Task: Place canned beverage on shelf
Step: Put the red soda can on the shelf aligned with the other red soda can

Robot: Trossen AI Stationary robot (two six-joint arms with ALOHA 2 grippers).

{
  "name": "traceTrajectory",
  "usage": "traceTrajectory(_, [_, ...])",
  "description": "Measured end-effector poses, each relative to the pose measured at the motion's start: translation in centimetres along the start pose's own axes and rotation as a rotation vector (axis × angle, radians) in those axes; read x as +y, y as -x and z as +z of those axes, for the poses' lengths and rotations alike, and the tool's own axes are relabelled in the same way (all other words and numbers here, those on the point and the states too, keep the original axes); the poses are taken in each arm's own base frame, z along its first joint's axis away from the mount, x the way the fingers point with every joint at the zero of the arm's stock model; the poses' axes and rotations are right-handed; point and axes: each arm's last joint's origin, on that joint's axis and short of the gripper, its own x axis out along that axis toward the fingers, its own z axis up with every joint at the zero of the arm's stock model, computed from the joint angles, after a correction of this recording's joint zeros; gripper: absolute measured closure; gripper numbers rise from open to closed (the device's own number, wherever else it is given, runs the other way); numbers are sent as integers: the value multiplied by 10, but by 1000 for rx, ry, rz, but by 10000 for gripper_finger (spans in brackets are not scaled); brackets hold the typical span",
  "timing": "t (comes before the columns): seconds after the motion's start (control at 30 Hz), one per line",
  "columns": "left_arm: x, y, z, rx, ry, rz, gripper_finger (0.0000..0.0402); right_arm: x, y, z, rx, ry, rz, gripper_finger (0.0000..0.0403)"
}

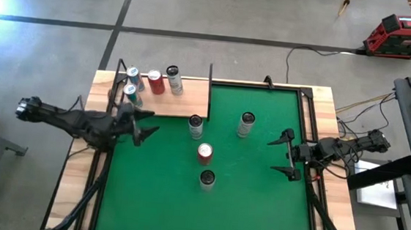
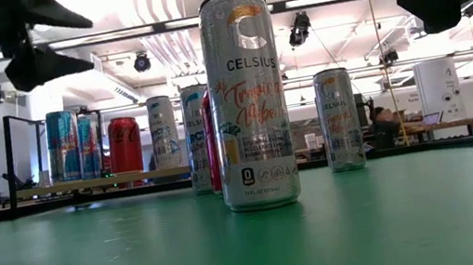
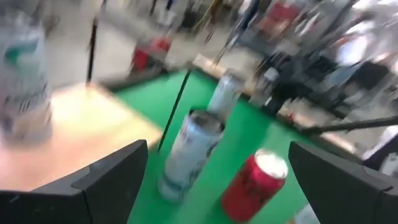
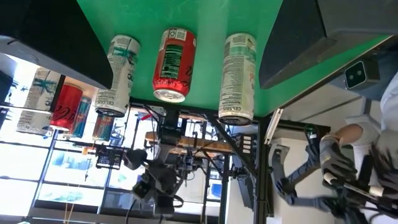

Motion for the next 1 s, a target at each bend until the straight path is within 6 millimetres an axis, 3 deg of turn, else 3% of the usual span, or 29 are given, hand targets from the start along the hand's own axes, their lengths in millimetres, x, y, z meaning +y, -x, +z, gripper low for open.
traceTrajectory(0.17, [-27,-20,18,225,104,178,27,0,0,0,1,0,0,7])
traceTrajectory(0.37, [-70,-58,37,407,199,299,27,0,0,0,0,0,0,7])
traceTrajectory(0.7, [-128,-124,51,768,301,675,27,0,0,0,0,0,0,7])
traceTrajectory(1.0, [-158,-173,50,900,382,695,27,0,0,0,0,0,0,7])
